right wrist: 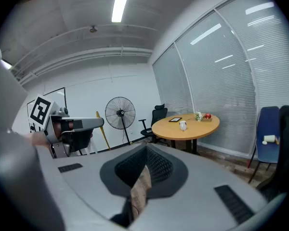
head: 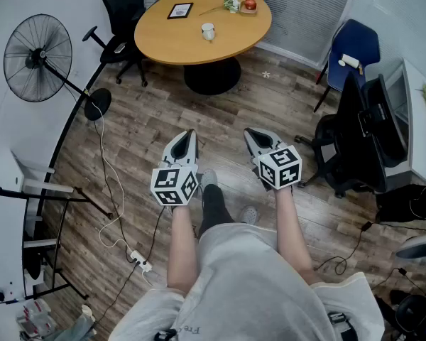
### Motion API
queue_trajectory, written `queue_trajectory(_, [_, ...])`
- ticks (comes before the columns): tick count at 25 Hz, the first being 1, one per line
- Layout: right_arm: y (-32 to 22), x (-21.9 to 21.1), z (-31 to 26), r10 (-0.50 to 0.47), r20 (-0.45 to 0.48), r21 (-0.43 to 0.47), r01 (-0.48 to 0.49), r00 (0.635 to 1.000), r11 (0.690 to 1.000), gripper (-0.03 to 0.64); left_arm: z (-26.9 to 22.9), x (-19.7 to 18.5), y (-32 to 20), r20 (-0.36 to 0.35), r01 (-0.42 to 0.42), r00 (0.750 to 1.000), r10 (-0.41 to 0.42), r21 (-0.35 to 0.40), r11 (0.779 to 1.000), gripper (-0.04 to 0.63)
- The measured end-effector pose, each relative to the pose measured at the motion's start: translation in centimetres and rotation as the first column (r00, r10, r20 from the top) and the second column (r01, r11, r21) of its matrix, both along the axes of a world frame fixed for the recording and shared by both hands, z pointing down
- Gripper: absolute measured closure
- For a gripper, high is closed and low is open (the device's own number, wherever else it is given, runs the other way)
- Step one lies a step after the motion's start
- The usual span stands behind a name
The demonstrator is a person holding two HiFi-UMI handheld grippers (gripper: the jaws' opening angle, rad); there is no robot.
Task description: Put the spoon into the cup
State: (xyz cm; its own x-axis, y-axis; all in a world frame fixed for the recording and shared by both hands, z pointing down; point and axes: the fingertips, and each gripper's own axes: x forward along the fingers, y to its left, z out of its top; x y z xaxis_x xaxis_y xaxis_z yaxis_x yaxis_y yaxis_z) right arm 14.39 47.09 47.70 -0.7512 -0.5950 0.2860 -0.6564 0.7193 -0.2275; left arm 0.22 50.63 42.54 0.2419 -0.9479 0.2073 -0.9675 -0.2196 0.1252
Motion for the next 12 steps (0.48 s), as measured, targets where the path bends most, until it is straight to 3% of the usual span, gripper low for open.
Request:
queue_trajectory(6, [-0.5,-0.3,-0.1,0.008,0.046,0.003,-0.008,0.999,1.0,0.621,0.3,-0.5,-0.1,0.033,0.0,0.999,0.0,0.001,1.0,0.586])
queue_trajectory(12, [-2.5,-1.5,0.0,0.007,0.061,-0.002,-0.007,0.998,1.0,0.621,0.3,-1.6,-1.8,0.005,-0.003,1.0,0.003,-0.013,1.0,0.586])
